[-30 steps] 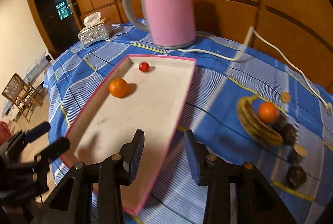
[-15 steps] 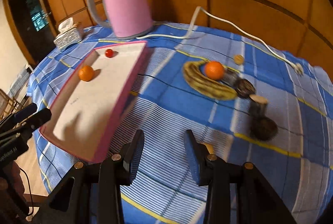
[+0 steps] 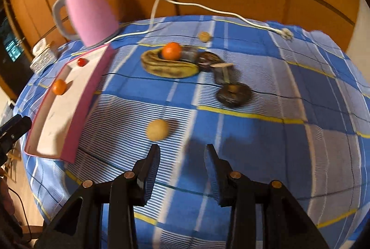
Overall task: Organize fruits
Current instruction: 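Reach the left tool to the small yellow round fruit and close on it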
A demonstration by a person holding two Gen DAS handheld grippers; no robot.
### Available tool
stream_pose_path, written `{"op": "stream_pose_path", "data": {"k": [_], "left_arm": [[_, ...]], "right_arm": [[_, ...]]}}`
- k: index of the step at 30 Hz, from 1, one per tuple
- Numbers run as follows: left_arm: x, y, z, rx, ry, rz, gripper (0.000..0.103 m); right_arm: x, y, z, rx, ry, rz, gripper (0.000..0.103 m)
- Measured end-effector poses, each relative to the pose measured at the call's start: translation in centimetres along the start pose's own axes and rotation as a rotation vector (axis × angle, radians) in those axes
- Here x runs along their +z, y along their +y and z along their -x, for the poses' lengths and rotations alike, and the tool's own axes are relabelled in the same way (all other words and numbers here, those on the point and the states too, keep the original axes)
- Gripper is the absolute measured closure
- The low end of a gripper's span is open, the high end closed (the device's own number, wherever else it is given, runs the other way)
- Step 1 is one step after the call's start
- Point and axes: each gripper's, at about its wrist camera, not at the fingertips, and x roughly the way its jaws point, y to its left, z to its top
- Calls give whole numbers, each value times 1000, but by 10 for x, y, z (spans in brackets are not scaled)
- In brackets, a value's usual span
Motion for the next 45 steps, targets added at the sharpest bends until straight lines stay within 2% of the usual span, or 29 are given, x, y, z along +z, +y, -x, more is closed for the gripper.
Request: {"op": "stream_pose_path", "data": {"k": [7, 14, 20, 24, 28, 32, 37, 39, 41, 45], "left_arm": [[10, -42, -8, -125, 18, -111, 27], [12, -87, -26, -243, 75, -219, 27], [9, -107, -51, -301, 153, -227, 27], [10, -115, -68, -315, 191, -214, 29], [12, -124, -82, -336, 214, -204, 35], [13, -134, -100, -354, 255, -201, 46], [12, -141, -120, -337, 284, -197, 49], [10, -141, -128, -328, 304, -188, 55], [8, -140, -129, -312, 279, -193, 70], [6, -137, -128, -332, 266, -194, 76]], "right_arm": [[-15, -34, 3, -62, 17, -90, 63], [-24, -55, 3, -97, 29, -152, 63], [-26, -63, 5, -110, 24, -172, 63], [-28, -70, 5, -119, 29, -187, 63], [-31, -77, 5, -130, 36, -201, 63], [-31, -80, 7, -135, 36, -212, 63], [-29, -80, 8, -138, 32, -209, 63], [-28, -82, 9, -138, 32, -213, 63], [-28, -83, 8, -140, 33, -215, 63], [-27, -84, 6, -140, 40, -213, 63]]}}
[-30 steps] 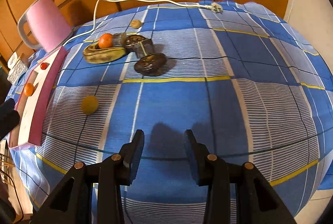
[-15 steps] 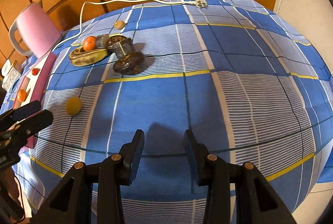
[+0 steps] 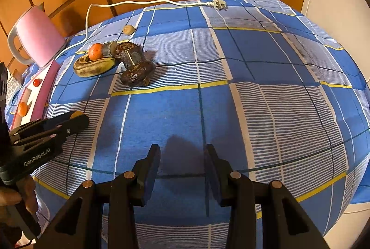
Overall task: Organize fruits
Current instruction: 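Reach the left tool to the small yellow round fruit and close on it, then lift the yellow fruit with the left tool while the right tool grasps a dark brown round cake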
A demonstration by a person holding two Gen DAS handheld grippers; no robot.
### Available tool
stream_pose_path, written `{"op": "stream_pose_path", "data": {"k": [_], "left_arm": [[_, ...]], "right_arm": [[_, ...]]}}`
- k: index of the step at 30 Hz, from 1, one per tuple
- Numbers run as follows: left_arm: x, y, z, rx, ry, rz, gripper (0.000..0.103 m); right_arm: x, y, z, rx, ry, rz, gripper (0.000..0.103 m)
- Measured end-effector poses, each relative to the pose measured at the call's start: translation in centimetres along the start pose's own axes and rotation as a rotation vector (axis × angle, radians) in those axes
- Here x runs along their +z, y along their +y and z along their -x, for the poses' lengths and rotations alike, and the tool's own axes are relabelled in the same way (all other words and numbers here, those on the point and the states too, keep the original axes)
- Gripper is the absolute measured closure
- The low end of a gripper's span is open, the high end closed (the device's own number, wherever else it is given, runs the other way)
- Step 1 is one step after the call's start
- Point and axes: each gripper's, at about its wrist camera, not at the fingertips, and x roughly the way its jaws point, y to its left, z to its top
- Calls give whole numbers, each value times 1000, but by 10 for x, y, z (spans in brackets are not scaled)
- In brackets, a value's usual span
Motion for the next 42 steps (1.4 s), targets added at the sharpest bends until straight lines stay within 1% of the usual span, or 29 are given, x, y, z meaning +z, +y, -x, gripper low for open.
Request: {"op": "stream_pose_path", "data": {"k": [4, 7, 11, 14, 16, 17, 18, 24, 29, 31, 32, 35, 38, 42], "left_arm": [[-5, -1, 3, 6, -20, -13, 76], [-9, 2, 4, -9, -31, 8, 76], [-11, 1, 2, -8, -41, 5, 76], [-12, 2, 2, -14, -49, 0, 76], [-14, 3, 2, -19, -58, 1, 76], [-13, 3, 2, -20, -58, 4, 76], [-13, 4, 2, -22, -59, 9, 76], [-14, 5, 2, -30, -69, 13, 76], [-15, 5, 2, -29, -76, 11, 76], [-16, 4, 3, -28, -77, 8, 76], [-16, 4, 3, -28, -78, 6, 76], [-14, 4, 5, -28, -75, 3, 76], [-12, 7, 10, -37, -63, 26, 77], [-9, 13, 35, -52, -106, 47, 77]], "right_arm": [[1, 2, -3, 6, 6, 4, 63], [4, 7, -4, 15, 3, 22, 63], [17, 15, -4, 67, -17, 63, 63], [34, 25, -4, 118, -42, 136, 63], [47, 34, -8, 139, -53, 196, 50], [51, 36, -11, 147, -51, 215, 39], [58, 41, -16, 156, -42, 235, 36], [80, 55, -44, 133, 7, 331, 37], [85, 66, -65, 95, 54, 413, 37], [87, 67, -70, 84, 61, 421, 50], [87, 67, -72, 79, 60, 423, 50], [84, 66, -68, 73, 42, 407, 51], [74, 65, -61, 65, 36, 404, 51], [59, 62, -48, 92, 31, 383, 51]]}}
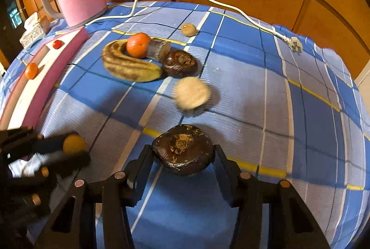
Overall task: Organize fruits
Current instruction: 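Lift the yellow fruit with the left tool while the right tool grasps a dark brown round cake, then lower the yellow fruit into the tray beside the tomato and open the left tool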
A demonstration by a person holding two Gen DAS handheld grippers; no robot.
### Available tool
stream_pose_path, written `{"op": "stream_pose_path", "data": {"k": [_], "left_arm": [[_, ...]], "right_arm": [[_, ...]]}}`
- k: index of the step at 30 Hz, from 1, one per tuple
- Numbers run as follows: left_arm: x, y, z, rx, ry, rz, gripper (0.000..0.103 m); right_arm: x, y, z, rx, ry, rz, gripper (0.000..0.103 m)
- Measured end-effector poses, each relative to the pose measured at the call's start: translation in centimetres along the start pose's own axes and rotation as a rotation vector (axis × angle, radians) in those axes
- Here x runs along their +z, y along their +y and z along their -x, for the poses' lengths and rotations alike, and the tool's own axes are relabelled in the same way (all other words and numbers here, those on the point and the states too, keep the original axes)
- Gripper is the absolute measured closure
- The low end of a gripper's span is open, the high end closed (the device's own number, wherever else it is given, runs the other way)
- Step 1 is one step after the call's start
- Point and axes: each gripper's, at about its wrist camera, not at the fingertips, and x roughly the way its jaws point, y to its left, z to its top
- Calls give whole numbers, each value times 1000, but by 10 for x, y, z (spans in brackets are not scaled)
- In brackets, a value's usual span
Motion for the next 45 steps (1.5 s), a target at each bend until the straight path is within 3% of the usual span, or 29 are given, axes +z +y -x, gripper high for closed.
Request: {"op": "stream_pose_path", "data": {"k": [7, 12, 18, 21, 24, 26, 28, 32, 45], "left_arm": [[18, 45, 60, 19, -98, 140, 76], [37, 104, 85, 137, -148, 247, 76], [54, 163, 62, 289, -117, 295, 76], [55, 182, 47, 326, -91, 311, 76], [57, 190, 37, 349, -77, 314, 74], [58, 191, 37, 355, -80, 325, 55], [54, 189, 43, 381, -103, 331, 51], [41, 175, 59, 414, -115, 336, 51], [-25, 133, 99, 398, -124, 357, 49]], "right_arm": [[-11, 4, 3, 4, -11, -26, 51], [-11, 5, 2, -3, -15, -27, 51], [-11, 4, 2, -6, -16, -32, 51], [-11, 5, 1, -8, -16, -31, 51], [-11, 4, 1, -6, -17, -33, 51], [-11, 4, 1, -7, -18, -32, 51], [-11, 4, 1, -9, -18, -30, 51], [-11, 3, 0, -7, -21, -37, 51], [-13, 5, 3, -21, -32, -49, 51]]}}
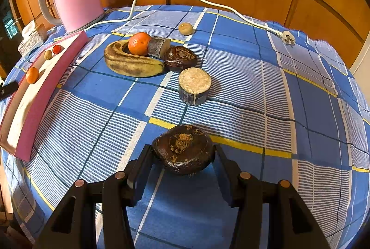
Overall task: Organize fruits
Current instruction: 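Lower the yellow fruit into the tray beside the tomato and open the left tool, then carry the dark brown cake into the tray with the right tool and open it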
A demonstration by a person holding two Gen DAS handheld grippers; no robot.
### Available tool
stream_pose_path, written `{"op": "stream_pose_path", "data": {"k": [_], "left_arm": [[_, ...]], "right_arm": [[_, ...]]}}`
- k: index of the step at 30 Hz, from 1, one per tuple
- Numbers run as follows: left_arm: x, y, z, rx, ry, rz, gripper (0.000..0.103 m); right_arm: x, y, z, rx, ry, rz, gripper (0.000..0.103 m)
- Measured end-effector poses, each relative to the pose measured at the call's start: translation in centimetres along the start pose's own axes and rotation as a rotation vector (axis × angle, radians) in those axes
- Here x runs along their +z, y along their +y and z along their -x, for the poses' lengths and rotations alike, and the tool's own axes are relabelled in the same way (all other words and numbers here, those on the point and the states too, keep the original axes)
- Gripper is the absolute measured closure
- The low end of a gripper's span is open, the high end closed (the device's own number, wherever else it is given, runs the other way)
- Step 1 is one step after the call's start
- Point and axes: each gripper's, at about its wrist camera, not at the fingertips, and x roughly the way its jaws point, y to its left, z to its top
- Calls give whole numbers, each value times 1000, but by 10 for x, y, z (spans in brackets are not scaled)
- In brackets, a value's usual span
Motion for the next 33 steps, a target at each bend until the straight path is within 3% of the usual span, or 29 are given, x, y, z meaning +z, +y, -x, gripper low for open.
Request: {"op": "stream_pose_path", "data": {"k": [18, 33], "left_arm": [[-19, -2, 18, -8, 4, 11, 43], [-21, 11, 21, -1, 8, 49, 42]], "right_arm": [[0, 36, 6, 96, 8, 40, 51], [15, 80, 17, 129, -19, 181, 51]]}}
